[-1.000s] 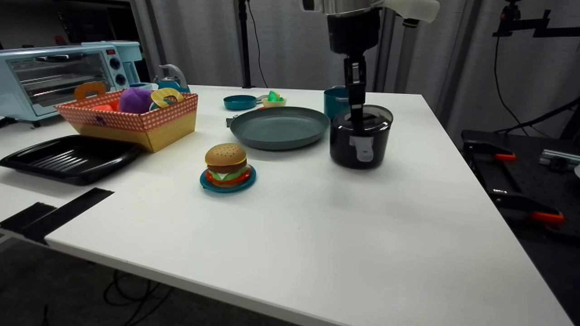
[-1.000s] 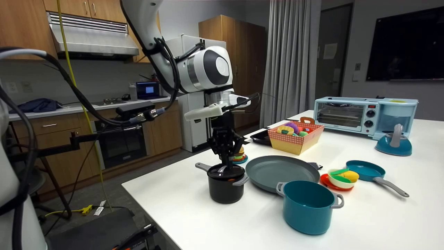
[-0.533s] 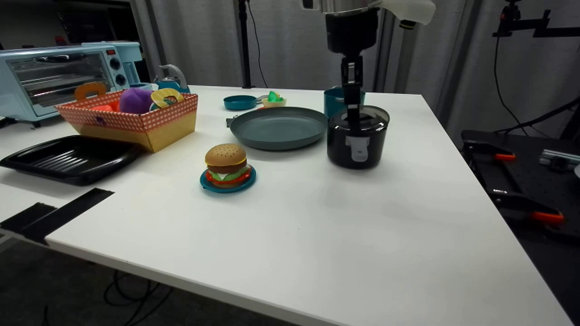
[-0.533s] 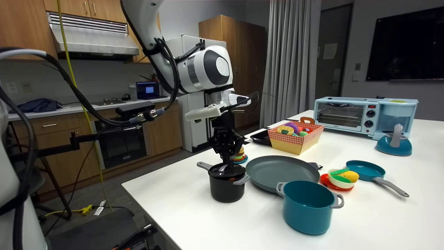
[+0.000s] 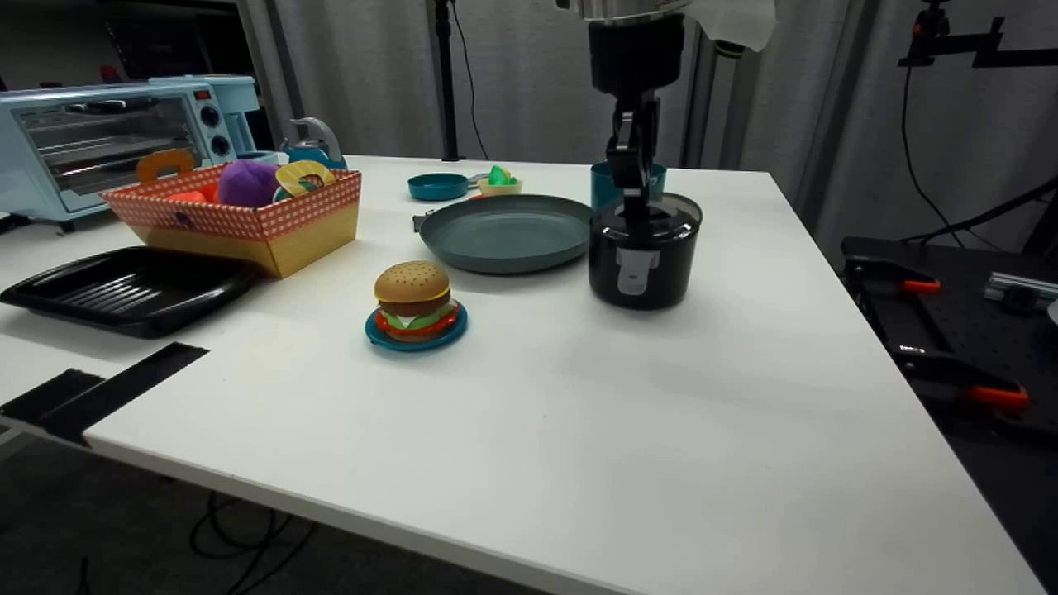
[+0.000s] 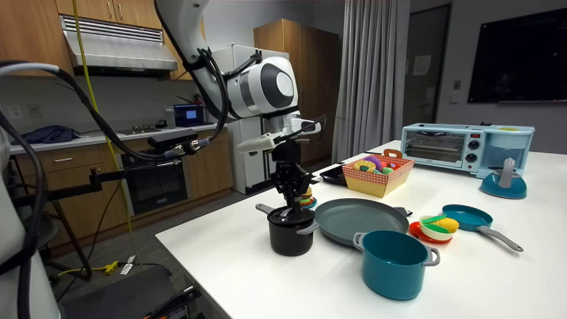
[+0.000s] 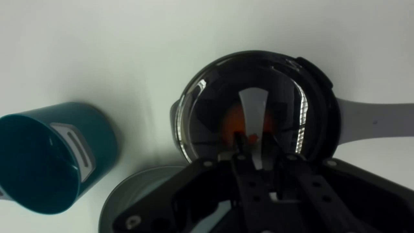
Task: Transfer the lid from the black pot to the blue pot
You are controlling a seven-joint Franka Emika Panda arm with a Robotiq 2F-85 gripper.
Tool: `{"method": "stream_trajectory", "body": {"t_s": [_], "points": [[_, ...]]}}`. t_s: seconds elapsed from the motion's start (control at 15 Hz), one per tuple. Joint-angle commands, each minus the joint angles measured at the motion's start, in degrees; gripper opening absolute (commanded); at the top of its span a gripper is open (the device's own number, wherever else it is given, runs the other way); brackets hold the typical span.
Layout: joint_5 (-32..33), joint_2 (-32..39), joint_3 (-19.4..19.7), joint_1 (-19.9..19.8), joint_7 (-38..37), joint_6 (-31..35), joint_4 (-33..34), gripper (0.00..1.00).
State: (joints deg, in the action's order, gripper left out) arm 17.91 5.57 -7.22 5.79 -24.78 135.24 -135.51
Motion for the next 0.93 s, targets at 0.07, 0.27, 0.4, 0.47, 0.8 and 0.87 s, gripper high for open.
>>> {"method": "stream_trajectory", "body": {"t_s": [0.07, 0.27, 0.4, 0.47, 0.8, 0.87], "points": [[-2.25, -10.90, 3.72, -2.00, 5.57, -9.46, 1.82, 0.04], [-1.71, -16.73, 4.99, -3.77, 8.48, -15.81, 5.09, 0.04], [-1.37, -18.74, 5.22, -4.77, 8.97, -18.59, 7.14, 0.04], [-2.04, -19.42, 5.23, -5.04, 9.31, -19.98, 8.06, 0.04], [-1.81, -17.14, 4.91, -6.04, 6.56, -18.31, 10.10, 0.04], [-1.76, -16.91, 4.90, -6.08, 6.19, -18.15, 10.06, 0.04]]}}
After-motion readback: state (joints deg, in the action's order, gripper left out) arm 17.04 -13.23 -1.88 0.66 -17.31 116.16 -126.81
